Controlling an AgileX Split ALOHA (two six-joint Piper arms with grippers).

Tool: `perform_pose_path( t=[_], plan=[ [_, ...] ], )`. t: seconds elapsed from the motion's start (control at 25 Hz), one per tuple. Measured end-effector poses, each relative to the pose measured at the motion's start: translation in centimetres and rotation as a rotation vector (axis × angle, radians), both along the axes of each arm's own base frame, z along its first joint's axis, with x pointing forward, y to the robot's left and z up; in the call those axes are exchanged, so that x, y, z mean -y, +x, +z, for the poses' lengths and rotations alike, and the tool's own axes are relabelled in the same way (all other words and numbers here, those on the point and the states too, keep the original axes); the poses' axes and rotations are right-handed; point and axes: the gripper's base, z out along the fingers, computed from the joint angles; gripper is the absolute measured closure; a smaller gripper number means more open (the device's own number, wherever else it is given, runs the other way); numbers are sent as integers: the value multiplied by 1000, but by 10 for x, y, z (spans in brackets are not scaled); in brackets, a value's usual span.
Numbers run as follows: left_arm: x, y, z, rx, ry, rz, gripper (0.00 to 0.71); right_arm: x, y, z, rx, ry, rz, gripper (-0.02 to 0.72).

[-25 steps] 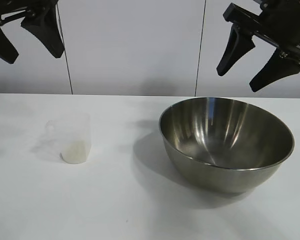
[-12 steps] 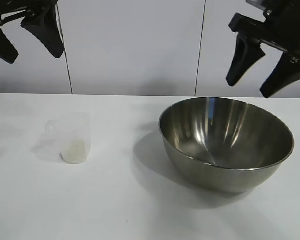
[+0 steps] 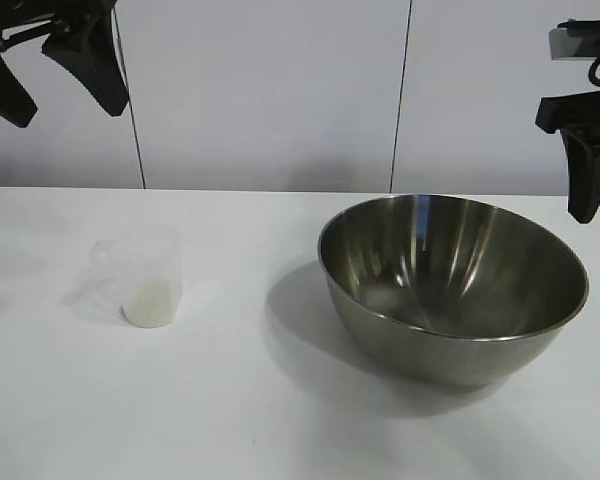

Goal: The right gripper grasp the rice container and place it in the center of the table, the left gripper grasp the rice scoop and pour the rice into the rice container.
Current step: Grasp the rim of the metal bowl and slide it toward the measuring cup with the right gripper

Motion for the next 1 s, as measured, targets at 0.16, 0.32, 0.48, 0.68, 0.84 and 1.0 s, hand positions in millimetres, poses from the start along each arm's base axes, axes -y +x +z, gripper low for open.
perform_pose_path(
  t=[0.16,0.32,0.48,0.68,0.84,1.0],
  plan=[
    [0,0,0,1,0,0,113,4,2,-4,38,33,-10,230],
    [0,0,0,1,0,0,113,-1,7,-21,26,96,10,230],
    [0,0,0,1,0,0,113,-5,21,-55,-16,140,6,230],
    [0,0,0,1,0,0,113,-7,33,-96,-68,168,-19,231],
    [0,0,0,1,0,0,113,-13,38,-114,-79,225,-2,440],
    [0,0,0,1,0,0,113,-15,42,-113,-41,251,21,662]
  ],
)
